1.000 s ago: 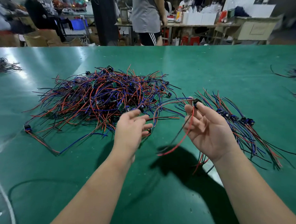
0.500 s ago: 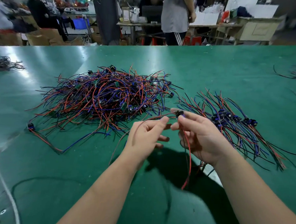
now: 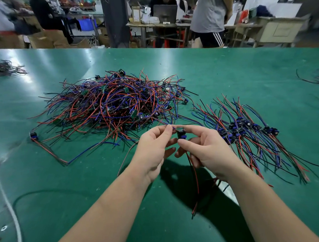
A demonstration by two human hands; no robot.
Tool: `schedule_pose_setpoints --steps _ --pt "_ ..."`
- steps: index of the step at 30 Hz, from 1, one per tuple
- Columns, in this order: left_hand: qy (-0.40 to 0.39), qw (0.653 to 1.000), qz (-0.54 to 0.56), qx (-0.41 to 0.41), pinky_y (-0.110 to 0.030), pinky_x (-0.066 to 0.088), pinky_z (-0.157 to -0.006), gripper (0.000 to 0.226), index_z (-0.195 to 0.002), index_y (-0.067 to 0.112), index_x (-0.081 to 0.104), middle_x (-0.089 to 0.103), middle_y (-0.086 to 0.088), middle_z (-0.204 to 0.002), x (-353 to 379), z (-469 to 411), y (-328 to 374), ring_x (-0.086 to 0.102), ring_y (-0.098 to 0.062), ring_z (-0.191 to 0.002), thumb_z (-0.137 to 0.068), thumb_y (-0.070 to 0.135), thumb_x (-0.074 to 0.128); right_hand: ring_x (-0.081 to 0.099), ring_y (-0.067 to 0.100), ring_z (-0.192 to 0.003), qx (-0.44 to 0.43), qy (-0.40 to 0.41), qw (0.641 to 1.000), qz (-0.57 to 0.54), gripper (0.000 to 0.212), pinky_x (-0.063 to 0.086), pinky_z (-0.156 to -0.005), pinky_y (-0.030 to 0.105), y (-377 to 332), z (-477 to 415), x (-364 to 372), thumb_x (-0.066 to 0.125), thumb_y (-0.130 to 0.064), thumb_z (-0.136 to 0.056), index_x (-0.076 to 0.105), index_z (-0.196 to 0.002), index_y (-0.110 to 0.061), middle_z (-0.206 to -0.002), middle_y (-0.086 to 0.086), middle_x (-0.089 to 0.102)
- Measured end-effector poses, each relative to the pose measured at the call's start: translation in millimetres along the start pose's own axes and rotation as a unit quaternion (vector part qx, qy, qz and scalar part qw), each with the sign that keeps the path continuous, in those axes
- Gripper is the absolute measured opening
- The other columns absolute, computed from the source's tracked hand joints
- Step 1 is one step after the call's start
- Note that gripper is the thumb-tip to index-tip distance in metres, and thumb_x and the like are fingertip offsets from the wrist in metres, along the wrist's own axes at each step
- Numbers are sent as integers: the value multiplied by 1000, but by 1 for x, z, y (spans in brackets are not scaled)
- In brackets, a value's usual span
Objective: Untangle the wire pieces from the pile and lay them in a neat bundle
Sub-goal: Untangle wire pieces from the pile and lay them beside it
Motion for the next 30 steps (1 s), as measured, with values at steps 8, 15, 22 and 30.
schedule_pose_setpoints --steps 8,15,22,30 --pt "45 982 -125 136 -23 50 -65 10 -77 18 66 69 6 -69 -5 -2 1 61 -6 -64 -87 17 68 44 13 -38 36 83 994 -57 5 37 -42 20 3 -2 -1 67 -15 -87 65 -91 -16 -68 5 69" --pt "13 946 -205 249 -13 45 -63 10 -73 24 67 67 14 -68 -4 0 7 59 1 -62 -79 22 74 47 13 -45 42 31 998 -25 16 39 -46 19 2 -1 -2 67 -10 -86 66 -91 4 -70 5 65" --pt "-21 980 -138 139 -27 51 -55 14 -69 15 71 68 -5 -64 -1 1 4 59 -16 -57 -79 6 74 54 9 -61 26 -65 997 41 10 44 -60 24 -1 5 2 69 -19 -86 75 -79 -17 -70 0 68" --pt "-22 974 -183 129 -31 48 -62 12 -66 22 74 65 -1 -62 -4 0 -1 49 -11 -54 -72 17 82 48 13 -48 72 27 992 -104 31 39 -46 18 2 -1 -4 68 -40 -72 73 -79 -10 -68 6 61"
Point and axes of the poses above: each hand's wrist, its own z-axis away from the middle knuckle, its own x-axis out of the palm, y = z × x, the point moved 2 cm from there along -z, towards the middle knuckle
